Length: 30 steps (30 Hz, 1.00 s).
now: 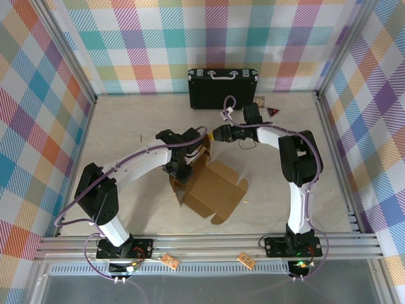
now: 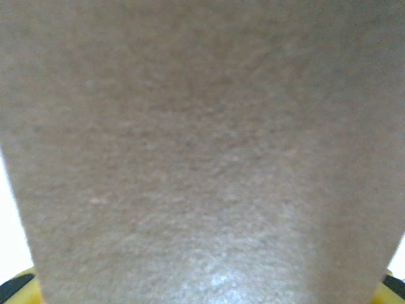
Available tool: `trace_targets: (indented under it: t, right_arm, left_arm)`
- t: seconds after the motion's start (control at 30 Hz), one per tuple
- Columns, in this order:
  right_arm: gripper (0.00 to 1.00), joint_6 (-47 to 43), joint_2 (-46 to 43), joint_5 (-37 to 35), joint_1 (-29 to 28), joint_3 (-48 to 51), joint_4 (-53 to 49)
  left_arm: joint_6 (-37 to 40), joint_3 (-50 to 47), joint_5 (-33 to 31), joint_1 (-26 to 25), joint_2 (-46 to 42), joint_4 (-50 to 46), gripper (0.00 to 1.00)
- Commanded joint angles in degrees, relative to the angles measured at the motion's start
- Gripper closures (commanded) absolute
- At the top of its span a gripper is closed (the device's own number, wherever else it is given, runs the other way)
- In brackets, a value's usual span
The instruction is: Fold the paper box
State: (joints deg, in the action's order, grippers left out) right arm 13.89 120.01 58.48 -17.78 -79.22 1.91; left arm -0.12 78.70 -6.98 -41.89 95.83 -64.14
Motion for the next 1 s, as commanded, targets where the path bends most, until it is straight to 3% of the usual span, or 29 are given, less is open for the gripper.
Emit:
trace_targets:
  t: [0.0,0.1,0.33,0.73,0.97]
  right_arm:
    - [0.39,13.86,2.03,-4.22,2.00,1.71,9.51]
    - [0.41,21.86,3.95,-5.82,4.23,2.00,12.20]
    - [0.43,22.75,6.72,-0.56,3.95,-0.65,11.54]
    - [0.46,18.61,12.48,2.50,-2.28,-12.42,-2.60]
    - [0.49,15.99,10.64,2.17,-2.87,-11.79,-9.15]
  left_arm:
    - [2.22,-1.02,1.58,-0.23,0.76,-0.67,0.53]
    - [2.13,-1.26,1.58,-0.21,0.65,-0.66,0.53]
    - [2.16,-0.84,1.62,-0.28,0.92,-0.71,0.53]
    - [2.03,-0.56,1.29,-0.25,1.81,-0.97,0.53]
    - [1.65,-0.73,0.63,-0.28,1.64,-0.68,0.54]
